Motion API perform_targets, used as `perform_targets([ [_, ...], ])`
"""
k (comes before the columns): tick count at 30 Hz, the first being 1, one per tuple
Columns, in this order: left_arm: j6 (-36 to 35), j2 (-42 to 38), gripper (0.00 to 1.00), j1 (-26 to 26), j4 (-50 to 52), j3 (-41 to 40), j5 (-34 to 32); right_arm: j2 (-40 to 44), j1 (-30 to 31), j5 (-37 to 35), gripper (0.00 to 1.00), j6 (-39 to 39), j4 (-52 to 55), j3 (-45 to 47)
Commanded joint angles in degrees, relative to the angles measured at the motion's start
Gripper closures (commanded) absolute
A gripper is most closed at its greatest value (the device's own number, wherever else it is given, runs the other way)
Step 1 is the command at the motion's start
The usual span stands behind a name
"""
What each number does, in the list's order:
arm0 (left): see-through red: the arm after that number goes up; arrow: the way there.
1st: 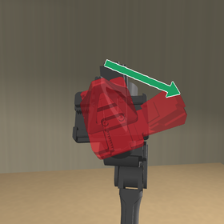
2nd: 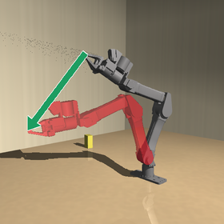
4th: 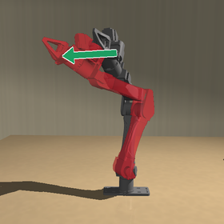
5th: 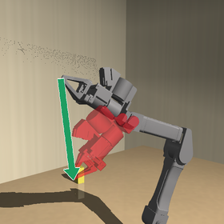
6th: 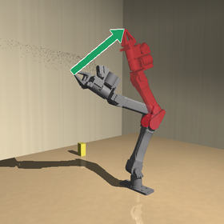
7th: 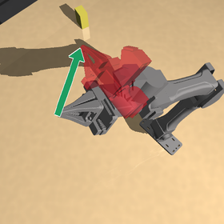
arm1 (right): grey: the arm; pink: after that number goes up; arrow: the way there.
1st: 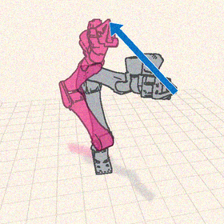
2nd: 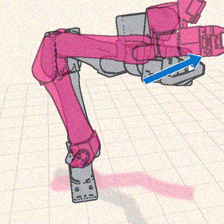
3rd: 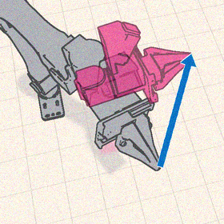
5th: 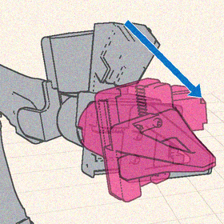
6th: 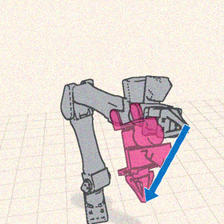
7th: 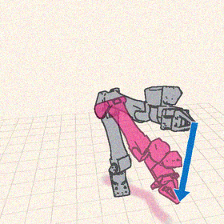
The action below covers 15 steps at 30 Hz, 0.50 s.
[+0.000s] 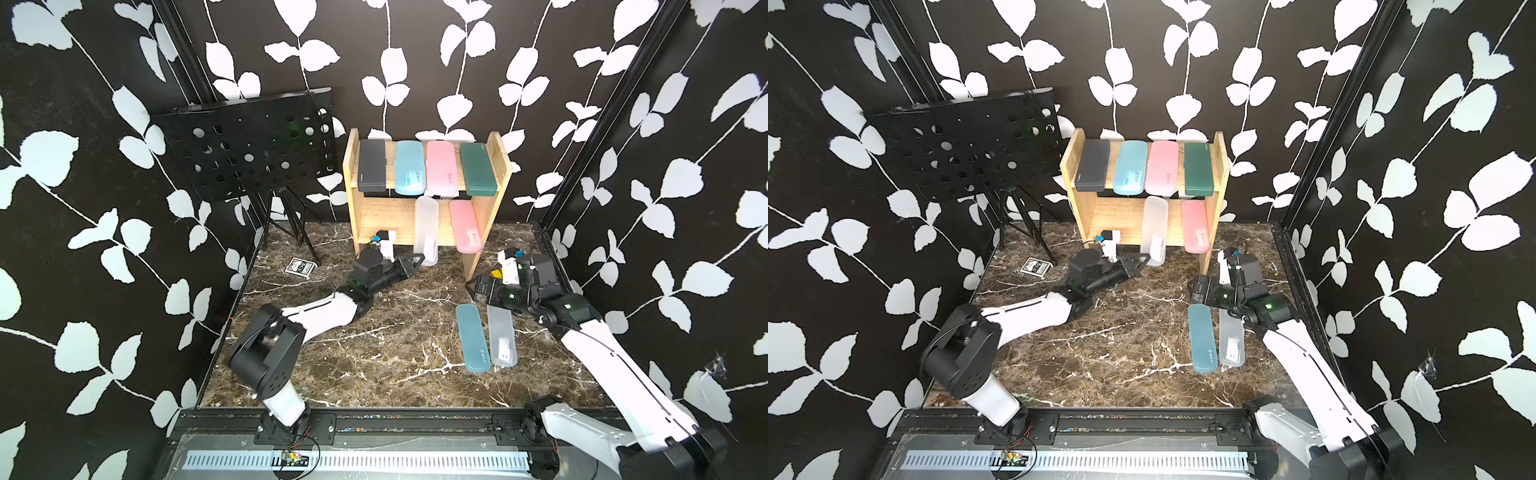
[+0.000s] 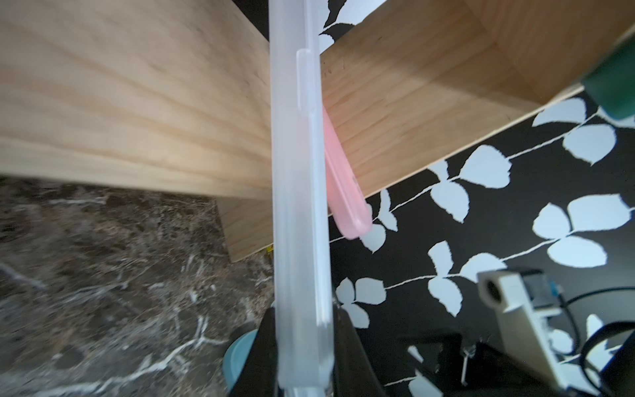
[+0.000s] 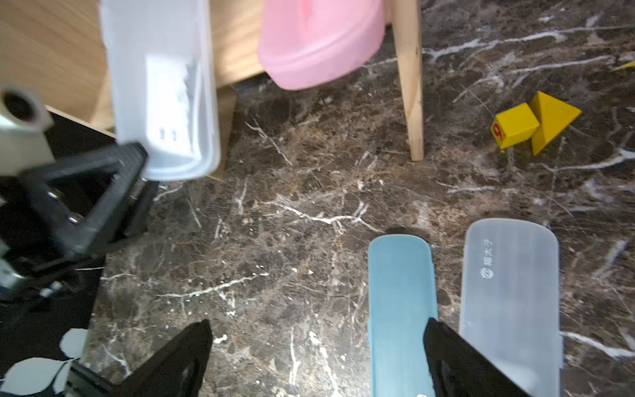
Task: Remove the pencil cases from the shelf
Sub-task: Pick up the pencil case from the shelf.
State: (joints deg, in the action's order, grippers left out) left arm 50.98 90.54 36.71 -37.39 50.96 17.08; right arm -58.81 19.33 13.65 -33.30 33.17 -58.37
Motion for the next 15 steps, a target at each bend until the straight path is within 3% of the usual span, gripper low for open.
perform_targets([
  [1, -11.6, -5.7, 1.00, 0.0, 2.4, -5.6, -3.2, 1.8, 0.9, 5.0, 0.01, -5.4, -9.8, -1.5],
  [6, -17.1, -12.8, 1.00, 0.1, 0.3, -14.5, -4.3, -0.2, 9.8, -3.4, 0.01, -5.7, -16.1, -1.5],
  [15, -19.2, -24.8, 1.00, 0.2, -0.4, -25.3, -6.8, -13.9, 19.9, -3.2, 0.01, -7.0, -28.4, -7.4],
])
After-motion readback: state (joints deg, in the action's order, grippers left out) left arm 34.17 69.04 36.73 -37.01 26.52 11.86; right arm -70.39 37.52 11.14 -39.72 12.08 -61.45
